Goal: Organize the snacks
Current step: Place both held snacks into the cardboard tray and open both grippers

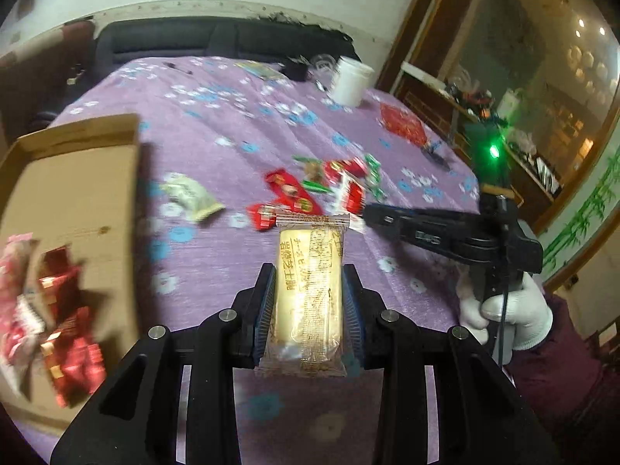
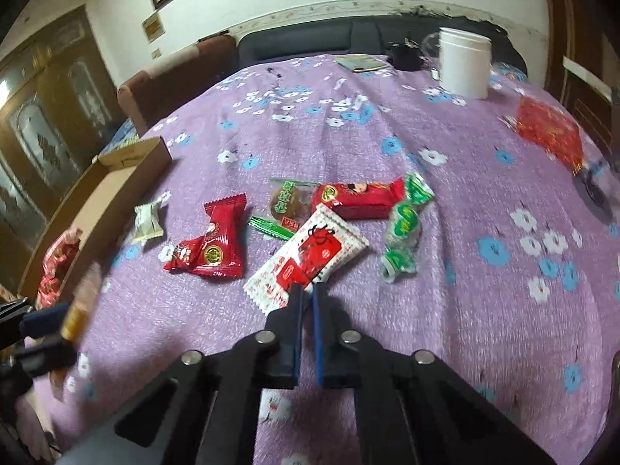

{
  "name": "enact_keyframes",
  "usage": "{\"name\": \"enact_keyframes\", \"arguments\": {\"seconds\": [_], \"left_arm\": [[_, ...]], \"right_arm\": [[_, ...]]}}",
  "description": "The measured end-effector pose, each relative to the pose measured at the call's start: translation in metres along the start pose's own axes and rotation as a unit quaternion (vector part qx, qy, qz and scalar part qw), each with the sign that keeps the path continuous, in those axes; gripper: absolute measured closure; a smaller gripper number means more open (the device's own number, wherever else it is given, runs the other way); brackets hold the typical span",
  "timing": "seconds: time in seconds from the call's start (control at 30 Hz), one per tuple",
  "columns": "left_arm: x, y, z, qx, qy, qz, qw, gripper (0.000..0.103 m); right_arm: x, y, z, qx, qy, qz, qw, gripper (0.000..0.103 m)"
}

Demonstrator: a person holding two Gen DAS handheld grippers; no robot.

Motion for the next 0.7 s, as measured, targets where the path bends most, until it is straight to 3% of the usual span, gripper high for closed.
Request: {"name": "enact_keyframes", "arguments": {"seconds": [0.17, 0.3, 0.4, 0.5, 0.53, 0.57, 0.6, 0.7], "left_arm": [[-0.005, 0.039, 0.02, 0.001, -0.011, 0.045, 0.9989, 0.07], [-0.01, 0.057, 0.037, -0.001, -0.028, 0.07, 0.9972, 0.07], [-0.011, 0.065, 0.043, -0.002, -0.034, 0.08, 0.9962, 0.07], [-0.013, 0.073, 0.047, -0.002, -0.035, 0.09, 0.9954, 0.07], [-0.013, 0.074, 0.048, -0.002, -0.037, 0.091, 0.9952, 0.07], [-0.013, 0.076, 0.051, -0.001, -0.039, 0.092, 0.995, 0.07], [-0.013, 0.079, 0.053, -0.001, -0.041, 0.094, 0.9947, 0.07], [-0.014, 0.09, 0.063, 0.003, -0.052, 0.1, 0.9936, 0.07]], "right_arm": [[0.001, 0.001, 0.012, 0.015, -0.015, -0.045, 0.999, 0.093], [0.009, -0.007, 0.006, 0.007, -0.011, -0.088, 0.996, 0.048], [0.021, -0.002, -0.005, -0.01, -0.009, -0.092, 0.996, 0.047], [0.029, 0.0, -0.023, -0.064, 0.003, -0.077, 0.995, 0.048], [0.031, 0.0, -0.027, -0.085, 0.008, -0.066, 0.994, 0.062], [0.032, 0.0, -0.028, -0.111, 0.009, -0.053, 0.992, 0.068], [0.031, 0.001, -0.029, -0.128, 0.011, -0.039, 0.991, 0.068], [0.024, 0.008, -0.024, -0.117, 0.012, -0.029, 0.993, 0.072]]}}
Point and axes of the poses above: each gripper's, at about its wrist camera, not at the fingertips, and z roughly against the way its jaws point, y to its left, x to its top, the point moved 10 cm from there along -z, roughly the way its jaws point, and after that the axes turned 6 degrees about x, right-handed, at the moved point
